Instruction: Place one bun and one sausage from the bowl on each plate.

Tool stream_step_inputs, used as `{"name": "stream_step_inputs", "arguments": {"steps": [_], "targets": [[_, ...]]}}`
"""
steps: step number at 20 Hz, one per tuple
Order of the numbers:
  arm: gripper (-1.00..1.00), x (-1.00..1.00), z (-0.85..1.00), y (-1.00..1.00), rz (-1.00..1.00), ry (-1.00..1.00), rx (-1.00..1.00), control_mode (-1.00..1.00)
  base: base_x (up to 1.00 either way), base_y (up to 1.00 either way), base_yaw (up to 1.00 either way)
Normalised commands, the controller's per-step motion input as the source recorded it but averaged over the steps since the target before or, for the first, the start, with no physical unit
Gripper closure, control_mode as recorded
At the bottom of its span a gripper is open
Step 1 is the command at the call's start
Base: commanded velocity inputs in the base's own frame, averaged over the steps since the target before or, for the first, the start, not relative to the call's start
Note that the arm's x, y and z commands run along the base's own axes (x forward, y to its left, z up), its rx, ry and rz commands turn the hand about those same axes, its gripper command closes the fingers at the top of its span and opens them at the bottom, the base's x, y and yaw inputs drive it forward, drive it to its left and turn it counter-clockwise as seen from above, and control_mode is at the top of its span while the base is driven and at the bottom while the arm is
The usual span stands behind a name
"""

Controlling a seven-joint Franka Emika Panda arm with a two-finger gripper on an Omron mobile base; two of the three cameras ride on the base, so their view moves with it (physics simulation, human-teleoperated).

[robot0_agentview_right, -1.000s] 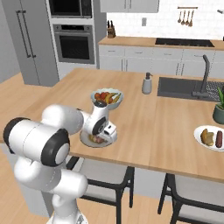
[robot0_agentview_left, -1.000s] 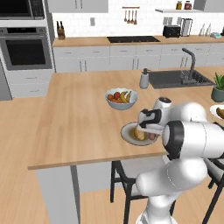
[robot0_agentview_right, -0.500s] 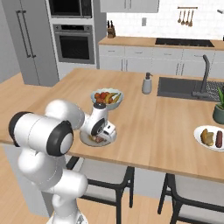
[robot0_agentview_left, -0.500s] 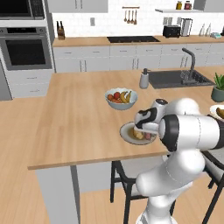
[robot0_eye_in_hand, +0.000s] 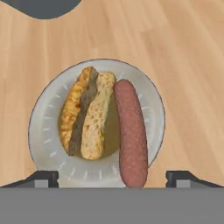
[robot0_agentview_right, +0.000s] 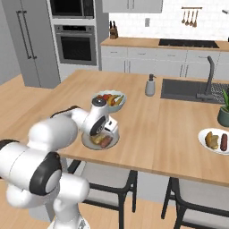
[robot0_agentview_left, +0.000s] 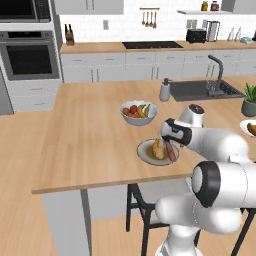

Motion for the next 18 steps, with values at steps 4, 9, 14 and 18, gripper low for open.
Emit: {"name": "stream_step_inputs", "arguments": {"steps": [4,9,14,18], "targets": [[-1.0,-0.88,1.0,0.01,0.0,-0.09,0.0,-1.0,0.0,0.0,0.0],[-1.0,-0.99,1.0,0.12,0.0,0.01,0.0,-1.0,0.0,0.0,0.0],[-1.0,-1.0,0.96,0.28,0.0,0.15,0.0,-1.0,0.0,0.0,0.0],[-1.0,-1.0,0.62,0.35,0.0,0.28,0.0,-1.0,0.0,0.0,0.0]]}}
